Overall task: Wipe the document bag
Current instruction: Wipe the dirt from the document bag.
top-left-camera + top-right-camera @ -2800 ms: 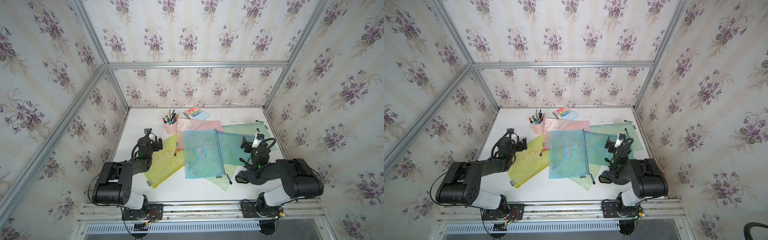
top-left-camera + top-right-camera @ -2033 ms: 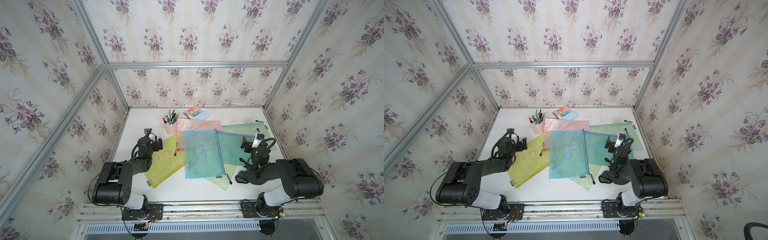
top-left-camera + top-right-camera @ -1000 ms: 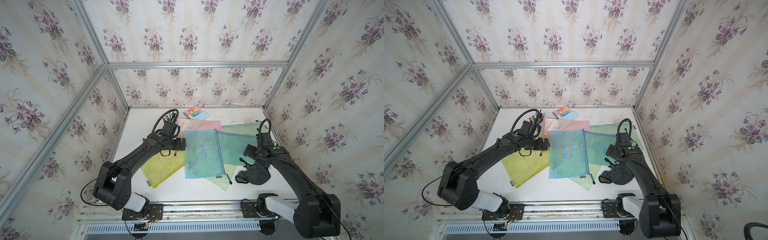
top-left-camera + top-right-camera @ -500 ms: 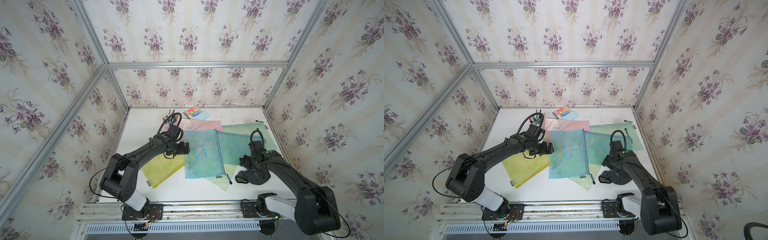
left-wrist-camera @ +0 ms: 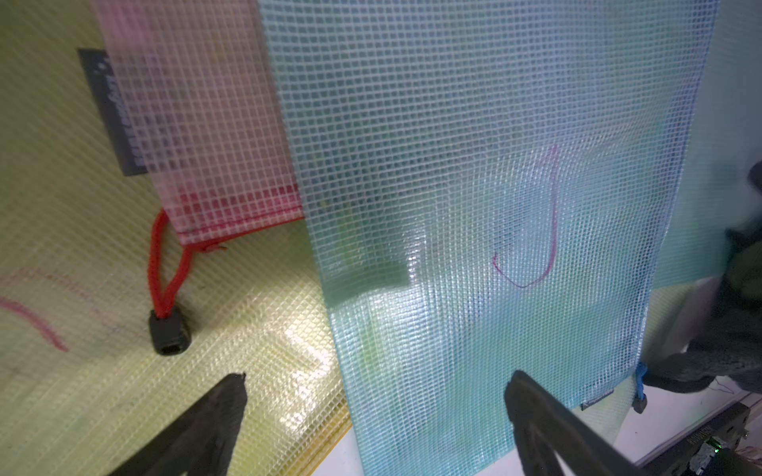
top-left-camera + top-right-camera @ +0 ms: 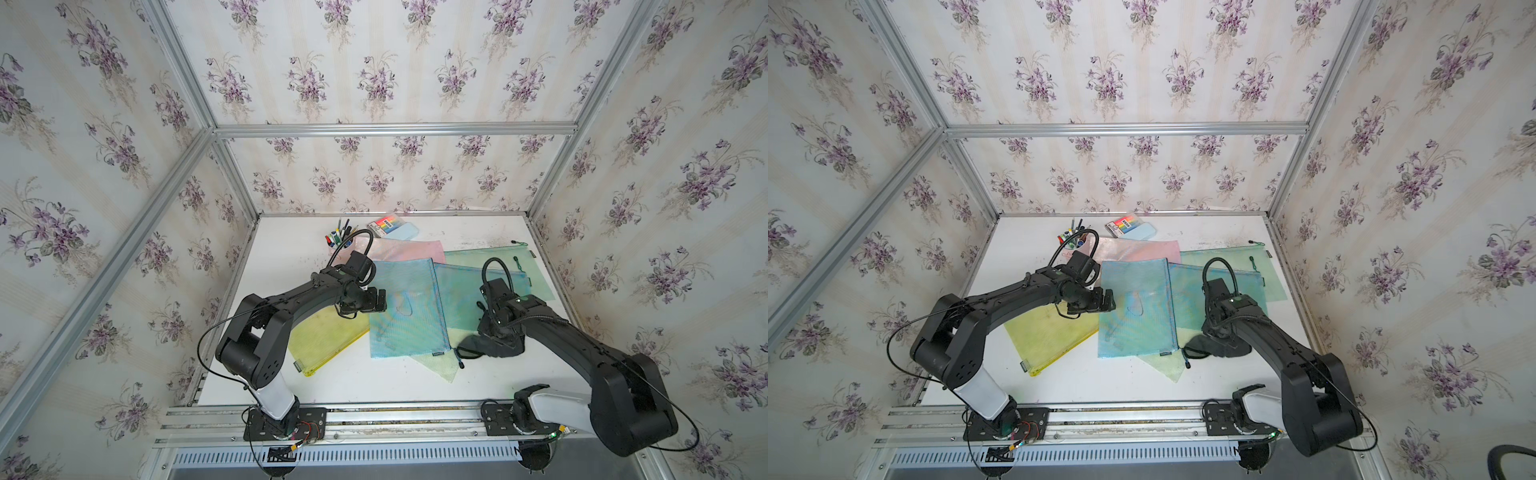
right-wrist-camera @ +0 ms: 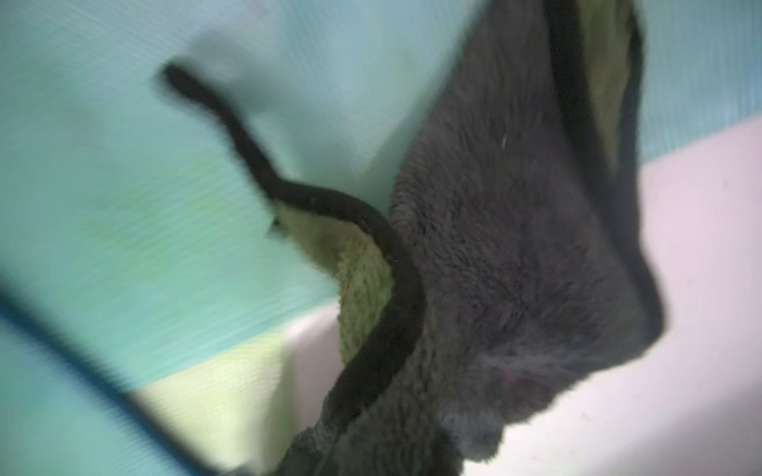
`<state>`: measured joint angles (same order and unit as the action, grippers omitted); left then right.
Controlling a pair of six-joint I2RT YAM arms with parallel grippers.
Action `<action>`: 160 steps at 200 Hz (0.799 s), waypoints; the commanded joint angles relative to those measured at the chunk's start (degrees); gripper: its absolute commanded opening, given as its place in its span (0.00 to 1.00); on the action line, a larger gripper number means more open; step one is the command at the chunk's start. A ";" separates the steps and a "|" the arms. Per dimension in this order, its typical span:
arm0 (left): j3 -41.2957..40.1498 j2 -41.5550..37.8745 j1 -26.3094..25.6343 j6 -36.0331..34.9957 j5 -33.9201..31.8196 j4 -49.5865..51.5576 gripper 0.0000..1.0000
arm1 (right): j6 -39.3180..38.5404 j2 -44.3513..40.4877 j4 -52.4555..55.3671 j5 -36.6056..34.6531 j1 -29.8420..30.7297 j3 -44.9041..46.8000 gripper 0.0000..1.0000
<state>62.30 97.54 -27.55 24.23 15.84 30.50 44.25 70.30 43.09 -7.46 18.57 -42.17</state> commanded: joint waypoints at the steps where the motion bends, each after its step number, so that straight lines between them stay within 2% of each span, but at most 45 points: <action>1: 0.80 1.52 -0.31 1.25 0.92 -1.39 1.00 | -3.55 -3.58 2.17 1.38 0.98 -6.51 0.01; 22: 0.99 3.31 -0.57 1.22 1.52 -2.73 1.00 | -7.79 -4.39 0.07 2.74 4.74 -12.13 0.00; 48: 1.91 5.39 -0.54 0.69 2.38 -3.59 0.96 | -10.56 0.04 -9.81 7.97 8.81 -12.06 0.00; 64: 2.05 5.95 -0.54 0.72 3.18 -4.52 0.90 | -11.44 4.05 -17.50 12.28 11.64 -11.20 0.00; 91: 1.51 5.89 -0.66 1.49 4.38 -6.64 0.77 | -13.99 12.20 -25.63 12.88 17.78 -11.99 0.01; 126: 0.15 5.60 -0.83 2.36 7.61 -9.32 0.58 | -15.45 21.16 -30.18 12.10 18.17 -12.10 0.05; 160: -0.24 4.90 -0.92 2.82 9.35 -11.58 0.57 | -15.33 27.52 -30.68 10.28 18.26 -11.13 0.06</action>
<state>62.43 103.31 -28.36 26.46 22.83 22.44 29.78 94.67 14.33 4.51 36.75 -54.02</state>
